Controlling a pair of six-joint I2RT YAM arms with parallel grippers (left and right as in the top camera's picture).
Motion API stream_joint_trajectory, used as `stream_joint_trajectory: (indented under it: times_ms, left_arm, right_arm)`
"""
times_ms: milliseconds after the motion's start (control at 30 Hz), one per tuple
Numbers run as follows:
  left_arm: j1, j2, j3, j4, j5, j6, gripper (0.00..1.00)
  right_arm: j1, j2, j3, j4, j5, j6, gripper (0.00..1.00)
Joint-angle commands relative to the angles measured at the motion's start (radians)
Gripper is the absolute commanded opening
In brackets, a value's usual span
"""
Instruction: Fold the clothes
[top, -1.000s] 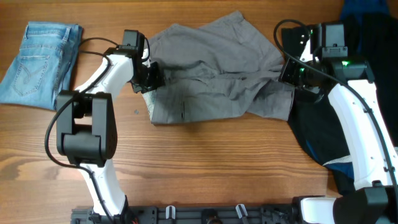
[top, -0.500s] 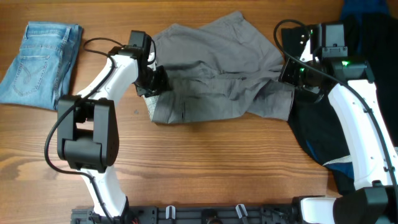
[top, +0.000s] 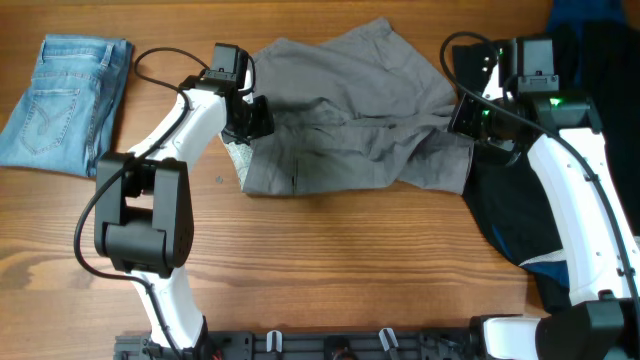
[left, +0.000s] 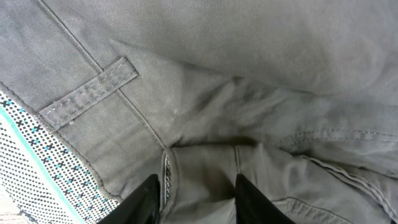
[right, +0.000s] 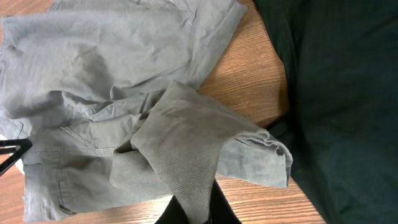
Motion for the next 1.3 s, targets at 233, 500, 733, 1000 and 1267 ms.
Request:
stream_joint_trajectory:
  times_ms: [233, 500, 733, 1000, 1267]
  left_arm:
    - [-0.004, 0.063, -0.008, 0.005, -0.01, 0.012, 0.32]
    - [0.029, -0.019, -0.006, -0.093, -0.01, 0.008, 0.04]
    - [0.137, -0.298, -0.006, -0.329, -0.013, -0.019, 0.04]
    - [0.229, -0.417, -0.006, -0.327, -0.075, -0.133, 0.04]
    - [0.229, -0.354, -0.006, -0.1, -0.175, -0.233, 0.04]
  right_arm:
    - [0.0, 0.01, 0.019, -0.008, -0.009, 0.011, 0.05]
    - [0.0, 0.01, 0.019, 0.0, 0.08, 0.011, 0.06]
    - [0.0, 0.009, 0.02, 0.081, 0.138, -0.021, 0.06]
    - [0.0, 0.012, 0.02, 0.408, 0.105, -0.121, 0.06]
    - [0.0, 0.108, 0.02, 0.688, -0.034, -0.171, 0.06]
